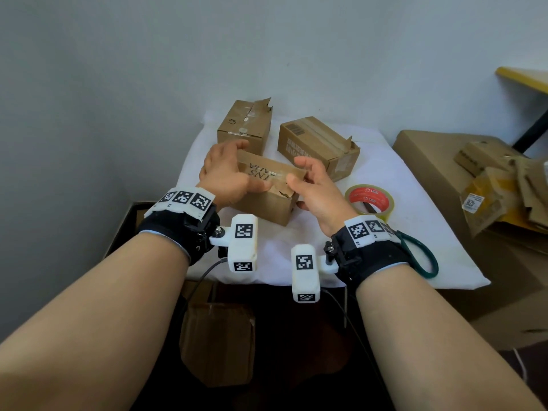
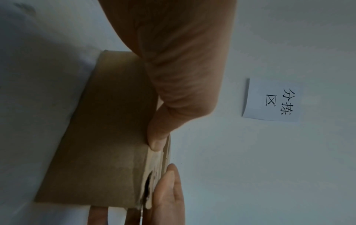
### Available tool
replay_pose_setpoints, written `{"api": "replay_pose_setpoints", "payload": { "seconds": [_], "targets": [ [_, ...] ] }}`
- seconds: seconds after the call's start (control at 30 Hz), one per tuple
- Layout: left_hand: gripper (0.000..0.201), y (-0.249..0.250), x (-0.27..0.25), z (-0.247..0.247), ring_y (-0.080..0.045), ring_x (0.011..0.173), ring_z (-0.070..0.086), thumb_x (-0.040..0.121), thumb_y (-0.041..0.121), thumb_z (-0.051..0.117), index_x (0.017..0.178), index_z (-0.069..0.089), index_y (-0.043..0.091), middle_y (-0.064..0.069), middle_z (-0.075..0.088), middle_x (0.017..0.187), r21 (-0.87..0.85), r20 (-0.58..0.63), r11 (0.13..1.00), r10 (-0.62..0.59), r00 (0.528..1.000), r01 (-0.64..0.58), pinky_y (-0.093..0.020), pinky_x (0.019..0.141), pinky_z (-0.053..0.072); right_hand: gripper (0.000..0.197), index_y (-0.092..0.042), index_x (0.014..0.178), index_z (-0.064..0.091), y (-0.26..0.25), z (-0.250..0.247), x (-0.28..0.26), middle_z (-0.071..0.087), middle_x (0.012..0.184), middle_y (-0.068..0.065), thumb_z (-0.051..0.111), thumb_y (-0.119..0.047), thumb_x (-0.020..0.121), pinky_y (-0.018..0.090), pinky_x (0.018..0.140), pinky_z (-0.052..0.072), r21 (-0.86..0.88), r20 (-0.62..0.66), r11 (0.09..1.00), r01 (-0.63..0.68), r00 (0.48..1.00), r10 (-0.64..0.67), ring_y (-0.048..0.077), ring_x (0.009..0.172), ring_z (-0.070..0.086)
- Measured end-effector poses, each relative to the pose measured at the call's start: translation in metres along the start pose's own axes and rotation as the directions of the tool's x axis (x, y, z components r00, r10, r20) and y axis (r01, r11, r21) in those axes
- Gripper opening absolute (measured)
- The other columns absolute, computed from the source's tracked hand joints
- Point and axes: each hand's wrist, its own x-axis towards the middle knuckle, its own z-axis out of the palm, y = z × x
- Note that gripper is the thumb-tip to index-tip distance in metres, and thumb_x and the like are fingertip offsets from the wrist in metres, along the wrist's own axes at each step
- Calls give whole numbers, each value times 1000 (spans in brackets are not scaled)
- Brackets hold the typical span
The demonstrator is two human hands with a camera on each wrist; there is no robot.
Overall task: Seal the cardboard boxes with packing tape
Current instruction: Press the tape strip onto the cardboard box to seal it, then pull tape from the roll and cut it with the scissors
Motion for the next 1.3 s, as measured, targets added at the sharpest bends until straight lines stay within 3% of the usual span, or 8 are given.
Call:
{"api": "replay_pose_setpoints", "payload": {
  "seconds": [0.17,0.27,0.5,0.77,0.83,1.0,1.13,1.3],
  "targets": [
    [110,-2,2,-7,-29,145,22,59,64,85,147,30,29,-6,22,155,101,-148,984,-129,980,145,-51,118,26,39,-38,125,54,-1,0,2,62,126,-6,70,-38,90,47,106,50,23,-90,999,-26,996,28,14,115,62],
    [106,-10,8,-12,-30,131,43,63,58,87,146,30,21,-10,34,146,-13,-164,973,-231,959,232,-49,109,41,37,-33,121,54,-3,5,2,63,115,-8,74,-30,91,46,103,52,31,-120,999,-42,992,45,14,107,64],
    [16,-2,-2,-7,-16,87,69,100,26,56,109,64,16,-2,71,98,-164,17,976,-143,990,144,-38,83,59,38,-31,122,53,-9,9,0,62,108,-9,75,-33,91,46,99,55,-25,-125,997,-75,990,71,15,103,65],
    [14,-4,0,-6,-15,86,69,101,26,55,108,64,18,-3,71,101,-184,8,978,-95,995,95,-39,84,58,18,-19,101,67,-12,-7,-2,64,95,-4,49,-21,103,45,86,59,-79,-215,993,-85,974,66,22,84,66],
    [15,-5,3,-7,-15,81,69,99,29,57,107,65,18,-3,71,99,-187,-37,979,-91,995,83,-39,83,59,23,-3,88,64,-11,-16,-2,58,84,5,45,-13,98,42,70,53,-118,-252,989,-94,966,62,26,75,56],
    [7,3,6,-11,-13,67,61,96,28,60,89,61,27,1,67,88,-275,-152,961,-64,986,21,-29,65,50,23,-11,67,61,-5,-50,0,54,74,8,45,-8,83,39,64,46,-256,-378,950,-179,923,72,25,70,53],
    [12,12,4,-11,-9,58,56,96,25,62,84,65,22,3,66,77,-323,-155,945,8,988,-58,-24,59,46,24,-12,76,71,-3,-77,0,67,83,13,51,-19,86,45,80,56,-336,-443,907,-254,893,85,30,79,60],
    [16,17,3,-8,-13,57,54,94,22,63,79,66,17,-2,64,73,-365,-142,927,38,989,-88,-28,60,48,30,-1,80,69,-14,-91,-17,62,78,15,60,-23,98,33,72,45,-521,-317,803,-290,939,133,30,75,57]
  ]
}}
